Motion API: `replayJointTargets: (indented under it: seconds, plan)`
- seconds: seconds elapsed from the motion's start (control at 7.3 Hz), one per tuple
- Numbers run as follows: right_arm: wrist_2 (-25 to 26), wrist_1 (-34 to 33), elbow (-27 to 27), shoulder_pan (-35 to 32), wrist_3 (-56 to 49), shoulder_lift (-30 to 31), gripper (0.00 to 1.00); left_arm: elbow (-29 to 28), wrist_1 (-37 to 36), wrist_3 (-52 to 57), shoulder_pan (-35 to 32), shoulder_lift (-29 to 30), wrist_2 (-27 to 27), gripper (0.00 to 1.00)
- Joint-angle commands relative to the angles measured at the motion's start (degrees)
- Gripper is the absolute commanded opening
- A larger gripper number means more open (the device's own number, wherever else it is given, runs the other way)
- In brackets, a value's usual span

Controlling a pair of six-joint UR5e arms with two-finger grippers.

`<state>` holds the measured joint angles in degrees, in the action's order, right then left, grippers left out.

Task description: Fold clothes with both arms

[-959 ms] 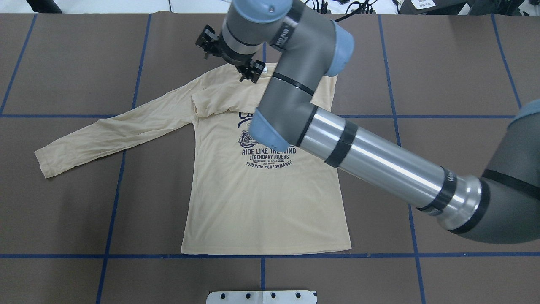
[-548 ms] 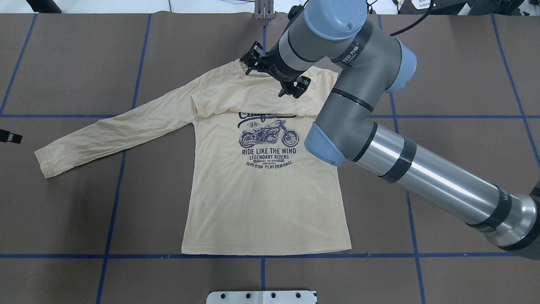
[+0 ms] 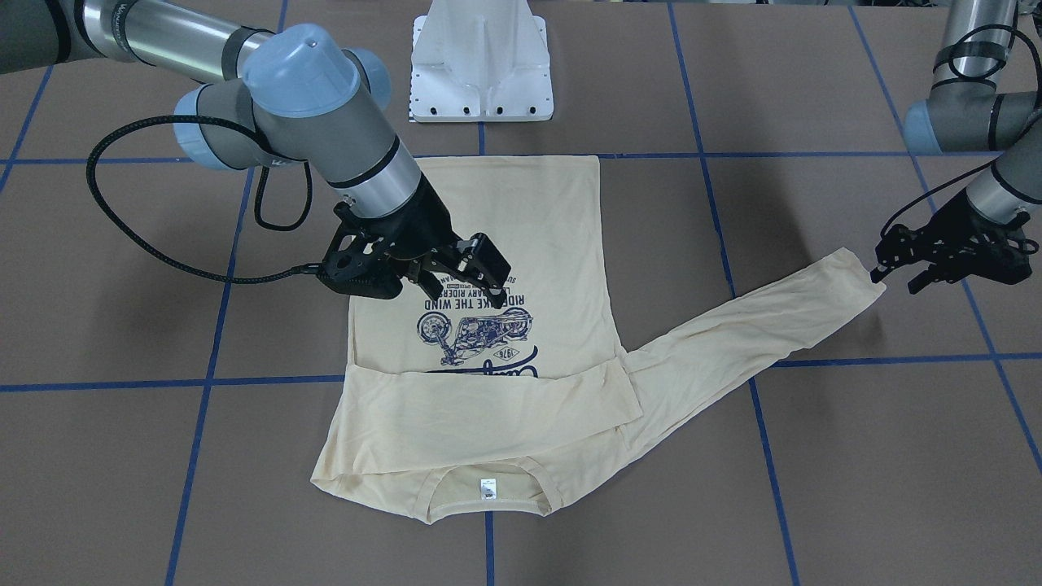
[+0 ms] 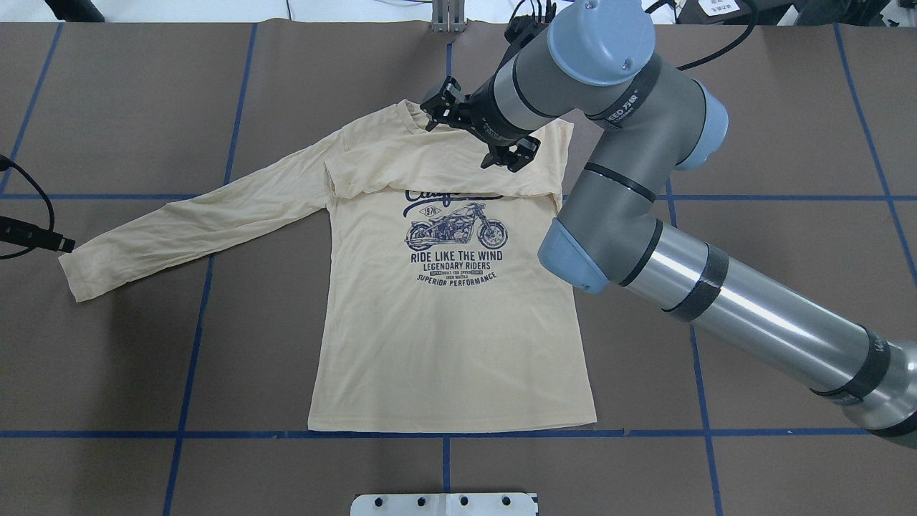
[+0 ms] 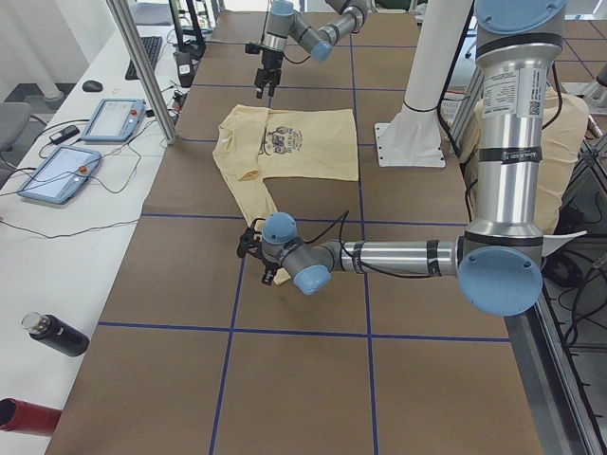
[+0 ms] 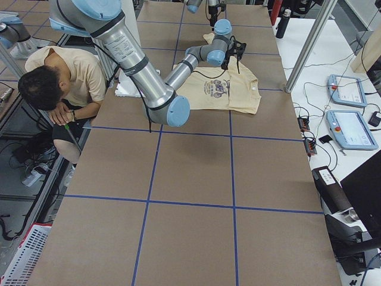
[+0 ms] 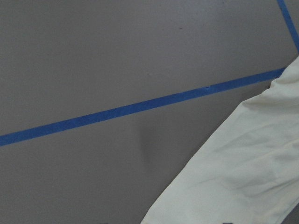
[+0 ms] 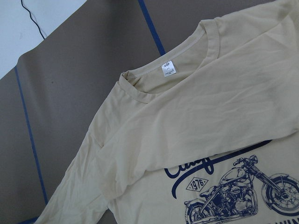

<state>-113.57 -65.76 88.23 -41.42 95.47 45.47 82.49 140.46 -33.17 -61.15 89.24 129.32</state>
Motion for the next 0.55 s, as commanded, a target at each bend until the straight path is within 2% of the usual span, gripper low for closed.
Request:
replayJointTargets:
  seconds: [0.0,0.41]
  plan:
    - [1.6,0.1,-0.2,0.7,-0.4,0.3,0.99,-2.2,0.1,-0.1,1.6,1.0,0.2,0.49]
    - [3.9,0.1,-0.3,1.9,-0.2,0.1,0.99,-3.4,0.0,0.0,1.9,1.1,0.2,0.46]
